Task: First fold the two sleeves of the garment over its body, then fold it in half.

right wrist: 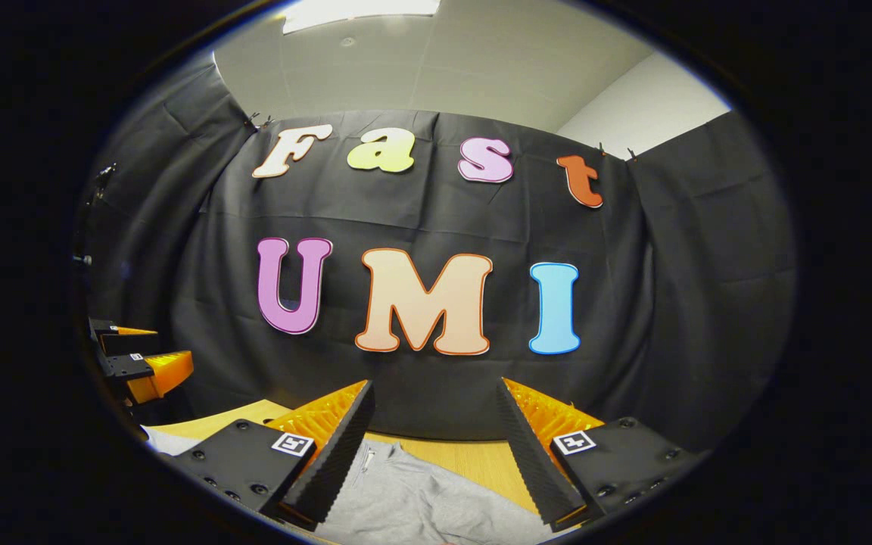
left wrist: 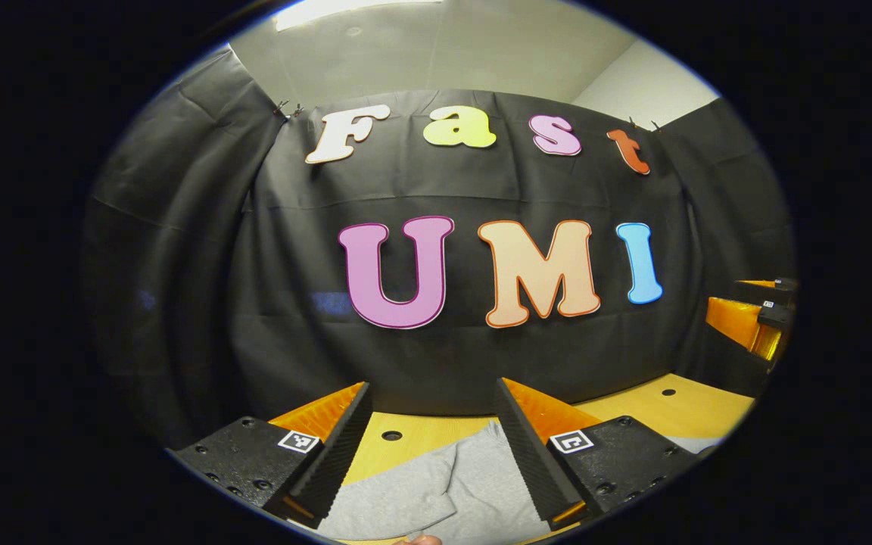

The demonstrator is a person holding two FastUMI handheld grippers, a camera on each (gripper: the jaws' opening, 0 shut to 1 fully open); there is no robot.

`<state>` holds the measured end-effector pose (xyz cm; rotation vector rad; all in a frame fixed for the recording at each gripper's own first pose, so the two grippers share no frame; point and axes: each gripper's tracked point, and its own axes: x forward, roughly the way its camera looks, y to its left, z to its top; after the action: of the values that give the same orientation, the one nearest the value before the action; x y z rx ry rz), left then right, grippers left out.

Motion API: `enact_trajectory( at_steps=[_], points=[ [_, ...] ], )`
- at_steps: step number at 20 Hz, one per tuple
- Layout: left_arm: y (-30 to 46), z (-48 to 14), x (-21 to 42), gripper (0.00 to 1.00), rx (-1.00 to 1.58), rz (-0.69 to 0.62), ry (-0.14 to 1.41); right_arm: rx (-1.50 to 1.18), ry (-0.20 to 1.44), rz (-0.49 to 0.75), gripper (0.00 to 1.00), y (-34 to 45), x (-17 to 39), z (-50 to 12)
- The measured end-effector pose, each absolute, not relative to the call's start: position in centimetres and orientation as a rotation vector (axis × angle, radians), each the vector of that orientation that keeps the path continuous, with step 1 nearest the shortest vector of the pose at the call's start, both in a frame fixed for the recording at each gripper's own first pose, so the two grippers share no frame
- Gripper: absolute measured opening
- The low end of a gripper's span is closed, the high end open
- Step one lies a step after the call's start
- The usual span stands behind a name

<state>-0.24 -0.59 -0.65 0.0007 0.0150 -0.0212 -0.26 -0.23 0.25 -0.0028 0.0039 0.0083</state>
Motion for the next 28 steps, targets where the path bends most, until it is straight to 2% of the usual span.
enact_trajectory(
  at_steps=[5, 8, 11, 13, 14, 28],
  points=[
    [-2.0, -0.8, 0.2, 0.95, -0.006, -0.056, 0.017, -0.054, -0.004, -0.048, 1.00, -3.4, 0.1, 0.5],
    [-2.7, -1.1, 0.5, 0.95, -0.004, -0.072, 0.021, -0.105, 0.006, -0.107, 0.96, -6.6, -0.4, 0.3],
    [-3.5, -1.0, 1.0, 0.94, -0.014, -0.084, 0.017, -0.111, 0.025, -0.179, 1.00, -10.4, -1.0, 0.0],
    [-4.5, -0.9, 1.2, 0.94, -0.022, -0.104, 0.013, -0.123, 0.054, -0.216, 0.96, -12.6, -1.4, -1.0],
    [-4.8, -0.9, 1.2, 0.94, -0.022, -0.111, 0.012, -0.132, 0.071, -0.229, 1.00, -13.6, -1.7, -1.5],
    [-6.6, -1.6, 1.7, 0.94, -0.021, -0.139, 0.032, -0.152, 0.439, -0.381, 0.99, -26.3, -9.0, -15.2]
  ],
)
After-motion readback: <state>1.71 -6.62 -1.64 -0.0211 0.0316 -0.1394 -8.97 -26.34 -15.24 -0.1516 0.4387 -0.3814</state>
